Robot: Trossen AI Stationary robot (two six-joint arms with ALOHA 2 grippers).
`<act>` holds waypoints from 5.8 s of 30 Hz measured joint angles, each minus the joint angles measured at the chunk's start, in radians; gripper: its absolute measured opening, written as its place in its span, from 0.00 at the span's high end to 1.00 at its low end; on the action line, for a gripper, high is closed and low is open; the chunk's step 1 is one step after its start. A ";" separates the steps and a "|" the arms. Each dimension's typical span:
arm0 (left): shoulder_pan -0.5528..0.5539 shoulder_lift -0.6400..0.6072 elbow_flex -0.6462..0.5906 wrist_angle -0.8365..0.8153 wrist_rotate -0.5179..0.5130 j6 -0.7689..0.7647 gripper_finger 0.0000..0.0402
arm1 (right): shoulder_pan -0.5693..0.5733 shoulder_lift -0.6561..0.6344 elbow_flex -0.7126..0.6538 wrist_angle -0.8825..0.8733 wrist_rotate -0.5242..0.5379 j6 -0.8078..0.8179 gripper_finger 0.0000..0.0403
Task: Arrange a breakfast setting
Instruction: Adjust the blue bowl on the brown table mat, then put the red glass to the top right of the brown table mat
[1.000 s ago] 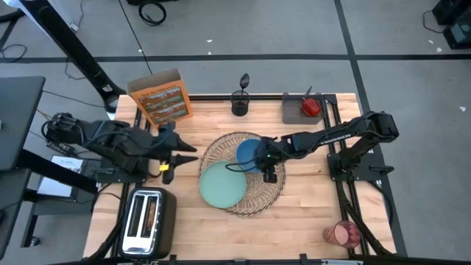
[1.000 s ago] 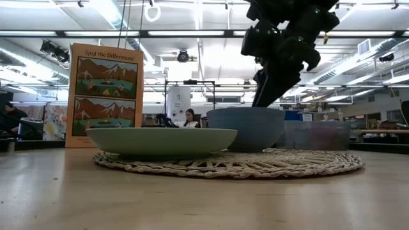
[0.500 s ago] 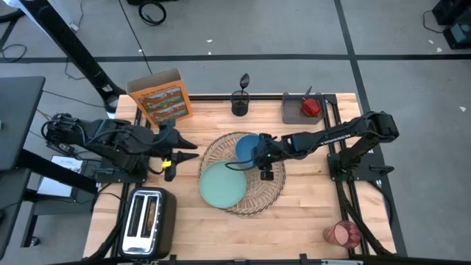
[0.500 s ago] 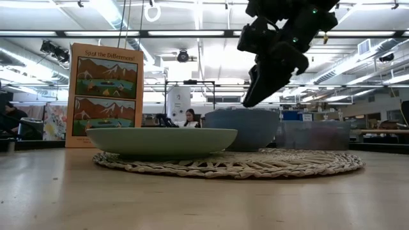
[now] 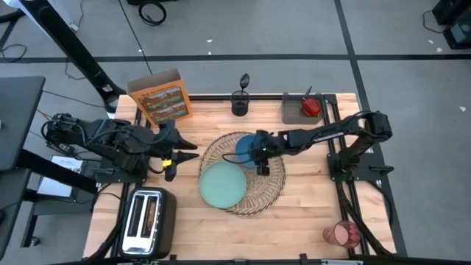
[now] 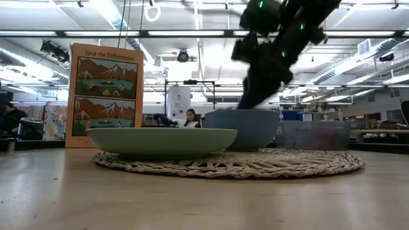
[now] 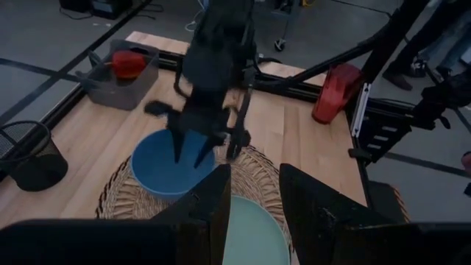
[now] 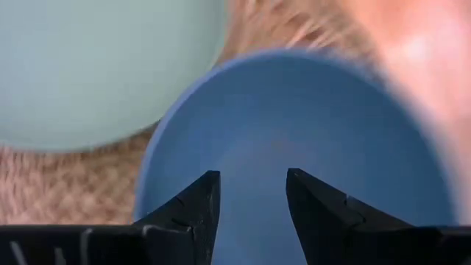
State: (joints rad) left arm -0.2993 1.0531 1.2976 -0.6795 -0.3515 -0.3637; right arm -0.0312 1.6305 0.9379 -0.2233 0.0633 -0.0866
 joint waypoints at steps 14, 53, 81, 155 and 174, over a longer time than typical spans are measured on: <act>0.018 0.000 0.000 -0.013 0.000 -0.018 0.69 | 0.037 0.016 0.006 0.024 -0.162 0.023 0.59; 0.181 -0.058 0.000 0.019 0.108 0.250 0.49 | -0.354 -0.395 0.211 -0.812 0.284 0.789 0.14; 0.431 -0.059 0.000 0.107 0.112 0.226 0.49 | -0.643 -0.138 0.246 -0.820 0.422 0.617 0.14; 0.167 -0.016 -0.013 0.148 0.212 0.112 0.49 | 1.024 0.131 0.529 -1.073 -0.241 2.150 0.86; 0.265 -0.089 -0.013 -0.011 0.246 0.112 0.49 | 0.645 -0.092 0.565 -1.345 -0.091 1.459 0.97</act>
State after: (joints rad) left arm -0.0342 0.9637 1.2846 -0.6906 -0.1060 -0.2516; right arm 0.6134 1.5384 1.5025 -1.5682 -0.0272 1.3723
